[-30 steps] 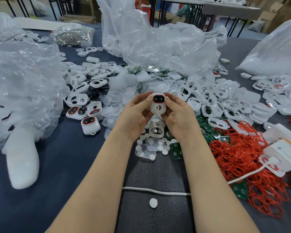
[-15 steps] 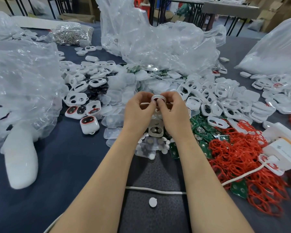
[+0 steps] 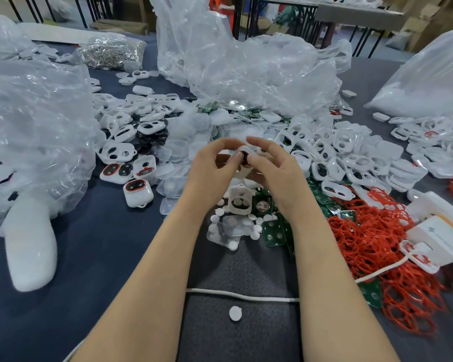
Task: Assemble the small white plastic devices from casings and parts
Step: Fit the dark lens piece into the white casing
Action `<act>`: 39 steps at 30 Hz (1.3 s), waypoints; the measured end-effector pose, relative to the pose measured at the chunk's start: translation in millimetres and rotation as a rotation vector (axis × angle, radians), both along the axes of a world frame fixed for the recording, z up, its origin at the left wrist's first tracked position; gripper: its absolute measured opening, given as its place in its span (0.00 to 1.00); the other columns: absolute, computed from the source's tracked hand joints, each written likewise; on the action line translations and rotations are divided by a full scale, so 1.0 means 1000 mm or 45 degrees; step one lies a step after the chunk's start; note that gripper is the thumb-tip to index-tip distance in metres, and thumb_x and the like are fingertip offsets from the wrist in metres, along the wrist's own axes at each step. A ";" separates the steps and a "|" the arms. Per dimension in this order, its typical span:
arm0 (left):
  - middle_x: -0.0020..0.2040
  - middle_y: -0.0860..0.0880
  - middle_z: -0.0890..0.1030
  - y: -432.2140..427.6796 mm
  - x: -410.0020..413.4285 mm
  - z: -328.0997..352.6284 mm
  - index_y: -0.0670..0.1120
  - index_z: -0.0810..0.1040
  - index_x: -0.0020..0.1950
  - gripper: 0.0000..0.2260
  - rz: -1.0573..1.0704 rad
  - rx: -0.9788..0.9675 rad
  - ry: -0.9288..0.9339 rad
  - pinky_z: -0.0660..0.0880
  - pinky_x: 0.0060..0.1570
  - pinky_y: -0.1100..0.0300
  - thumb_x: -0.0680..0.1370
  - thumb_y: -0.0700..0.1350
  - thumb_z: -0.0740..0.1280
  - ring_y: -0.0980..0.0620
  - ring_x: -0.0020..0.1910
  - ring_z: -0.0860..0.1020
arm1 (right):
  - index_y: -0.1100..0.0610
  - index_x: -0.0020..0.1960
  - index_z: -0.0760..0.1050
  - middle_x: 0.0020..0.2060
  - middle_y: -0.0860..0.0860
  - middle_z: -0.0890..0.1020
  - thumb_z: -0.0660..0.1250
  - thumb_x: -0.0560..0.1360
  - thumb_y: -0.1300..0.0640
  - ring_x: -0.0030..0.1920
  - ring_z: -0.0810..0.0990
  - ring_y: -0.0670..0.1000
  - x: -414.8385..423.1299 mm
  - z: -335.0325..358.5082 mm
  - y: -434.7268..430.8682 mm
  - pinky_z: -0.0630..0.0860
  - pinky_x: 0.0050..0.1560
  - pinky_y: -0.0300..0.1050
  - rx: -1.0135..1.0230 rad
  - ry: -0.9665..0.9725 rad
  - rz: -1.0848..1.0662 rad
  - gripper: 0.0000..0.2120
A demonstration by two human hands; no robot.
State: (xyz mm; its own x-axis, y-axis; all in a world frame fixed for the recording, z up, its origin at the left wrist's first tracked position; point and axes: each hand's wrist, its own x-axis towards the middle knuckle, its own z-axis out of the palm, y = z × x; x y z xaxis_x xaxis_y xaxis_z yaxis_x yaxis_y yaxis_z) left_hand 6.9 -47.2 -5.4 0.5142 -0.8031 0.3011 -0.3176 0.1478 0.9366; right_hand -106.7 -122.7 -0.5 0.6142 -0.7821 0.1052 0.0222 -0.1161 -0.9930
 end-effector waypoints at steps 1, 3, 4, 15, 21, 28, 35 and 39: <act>0.44 0.54 0.83 0.001 0.001 0.001 0.51 0.79 0.50 0.06 -0.031 -0.018 0.049 0.77 0.44 0.66 0.79 0.40 0.67 0.58 0.43 0.82 | 0.51 0.57 0.78 0.49 0.55 0.84 0.64 0.79 0.58 0.50 0.83 0.53 -0.001 0.001 -0.001 0.79 0.52 0.47 0.091 -0.061 0.035 0.09; 0.43 0.56 0.83 0.001 0.001 0.001 0.50 0.79 0.50 0.06 -0.078 -0.030 0.113 0.75 0.41 0.70 0.78 0.38 0.67 0.61 0.40 0.81 | 0.52 0.55 0.80 0.47 0.51 0.84 0.61 0.80 0.57 0.47 0.83 0.50 -0.002 0.001 -0.001 0.79 0.48 0.44 0.170 -0.115 0.064 0.10; 0.43 0.56 0.83 0.001 0.001 0.001 0.49 0.80 0.50 0.06 -0.094 -0.034 0.133 0.75 0.41 0.70 0.78 0.39 0.67 0.61 0.40 0.81 | 0.51 0.54 0.80 0.46 0.50 0.85 0.60 0.81 0.57 0.47 0.83 0.49 -0.002 0.002 -0.001 0.79 0.47 0.43 0.190 -0.133 0.074 0.10; 0.42 0.53 0.83 0.000 0.001 -0.001 0.52 0.80 0.47 0.07 -0.090 -0.015 0.218 0.74 0.40 0.68 0.78 0.39 0.68 0.61 0.39 0.79 | 0.60 0.50 0.80 0.40 0.52 0.84 0.61 0.78 0.67 0.41 0.82 0.49 -0.004 0.001 -0.004 0.80 0.43 0.38 0.427 -0.263 0.005 0.09; 0.41 0.50 0.84 0.001 0.004 0.001 0.46 0.81 0.48 0.07 -0.240 -0.013 0.674 0.78 0.41 0.62 0.79 0.37 0.64 0.54 0.40 0.81 | 0.60 0.53 0.79 0.42 0.52 0.85 0.61 0.77 0.68 0.41 0.83 0.47 -0.009 0.004 -0.005 0.80 0.45 0.37 0.604 -0.431 0.215 0.10; 0.39 0.48 0.83 0.002 0.004 0.004 0.43 0.79 0.47 0.03 -0.278 0.014 1.037 0.78 0.34 0.65 0.78 0.37 0.65 0.55 0.35 0.81 | 0.59 0.49 0.79 0.39 0.52 0.84 0.61 0.75 0.71 0.40 0.83 0.49 -0.002 0.000 -0.001 0.80 0.41 0.38 0.395 -0.309 0.157 0.11; 0.37 0.48 0.83 -0.001 0.006 0.001 0.45 0.77 0.43 0.03 -0.159 0.048 1.191 0.78 0.30 0.66 0.77 0.40 0.67 0.55 0.34 0.81 | 0.53 0.39 0.79 0.36 0.49 0.82 0.65 0.72 0.71 0.42 0.81 0.50 0.006 -0.005 -0.003 0.80 0.48 0.43 0.084 -0.234 -0.218 0.15; 0.37 0.50 0.84 -0.004 0.004 -0.001 0.45 0.76 0.46 0.01 -0.148 0.004 1.124 0.78 0.32 0.67 0.78 0.40 0.67 0.56 0.34 0.81 | 0.54 0.40 0.79 0.35 0.51 0.83 0.61 0.75 0.70 0.39 0.81 0.49 0.007 -0.006 -0.003 0.80 0.46 0.44 0.111 -0.170 -0.219 0.15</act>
State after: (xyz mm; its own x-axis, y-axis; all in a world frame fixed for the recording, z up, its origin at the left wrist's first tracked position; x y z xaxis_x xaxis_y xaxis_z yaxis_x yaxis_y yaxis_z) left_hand 10.8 -50.8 -6.0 0.4729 -0.8649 -0.1682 0.5369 0.1314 0.8333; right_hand -99.4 -126.0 -6.9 0.4559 -0.8839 0.1040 0.1409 -0.0437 -0.9891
